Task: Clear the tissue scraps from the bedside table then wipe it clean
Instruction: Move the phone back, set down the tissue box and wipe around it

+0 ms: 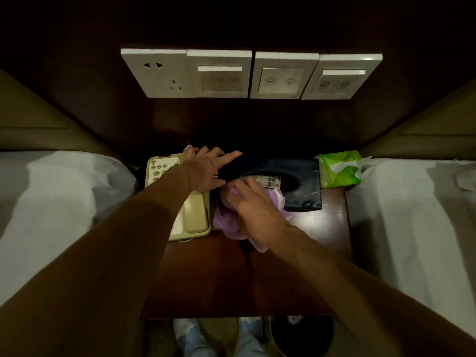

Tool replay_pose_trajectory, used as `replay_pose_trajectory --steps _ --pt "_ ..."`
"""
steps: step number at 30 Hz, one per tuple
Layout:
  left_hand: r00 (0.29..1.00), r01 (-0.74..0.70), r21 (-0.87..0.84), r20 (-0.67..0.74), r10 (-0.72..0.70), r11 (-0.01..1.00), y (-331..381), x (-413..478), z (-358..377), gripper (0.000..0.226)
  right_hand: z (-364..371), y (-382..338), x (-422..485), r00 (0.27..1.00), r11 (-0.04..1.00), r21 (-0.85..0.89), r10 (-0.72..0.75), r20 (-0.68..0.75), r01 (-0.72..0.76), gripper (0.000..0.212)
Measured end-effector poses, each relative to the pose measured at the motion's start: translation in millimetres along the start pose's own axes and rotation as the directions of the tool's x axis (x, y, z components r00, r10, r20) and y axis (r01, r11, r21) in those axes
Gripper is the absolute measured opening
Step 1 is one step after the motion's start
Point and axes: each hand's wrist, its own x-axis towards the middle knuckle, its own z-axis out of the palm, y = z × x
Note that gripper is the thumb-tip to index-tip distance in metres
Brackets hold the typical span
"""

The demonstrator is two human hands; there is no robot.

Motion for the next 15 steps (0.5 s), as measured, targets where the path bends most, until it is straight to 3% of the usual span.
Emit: replay_pose_trajectory --steps 1,3,7,9,12,15 --pt "1.000 -0.005 -0.004 0.002 0.005 1.000 -1 -1 0 0.086 -2 2 -8 0.996 0.995 -0.059 -0.073 0.057 0.076 0.061" --pt "1.000 -0.009 0.002 0.000 0.009 1.000 -1 -2 0 0.085 -3 6 -8 0.987 0.984 -0.145 -0.086 0.139 0.106 0.076" --pt "1.000 -0.015 0.051 -0.004 0.015 0.999 0 0 -1 0.083 2 -4 17 0.993 0.987 -0.109 0.112 -0.040 -0.116 0.044" --pt "1.000 -0.017 0.043 -0.009 0.017 0.999 0 0 -1 0.081 1 -14 16 0.985 0.978 -0.119 0.165 -0.041 -0.169 0.056" --pt "1.000 -0.013 0.040 -0.016 0.013 0.999 0 0 -1 0.082 -8 -19 0 0.992 0.988 -0.136 0.085 0.091 -0.072 0.087" --pt "1.000 0.002 0.033 -0.002 -0.001 0.999 2 -1 -2 0.084 -16 -7 -9 0.994 0.982 -0.181 0.070 0.087 -0.054 0.072"
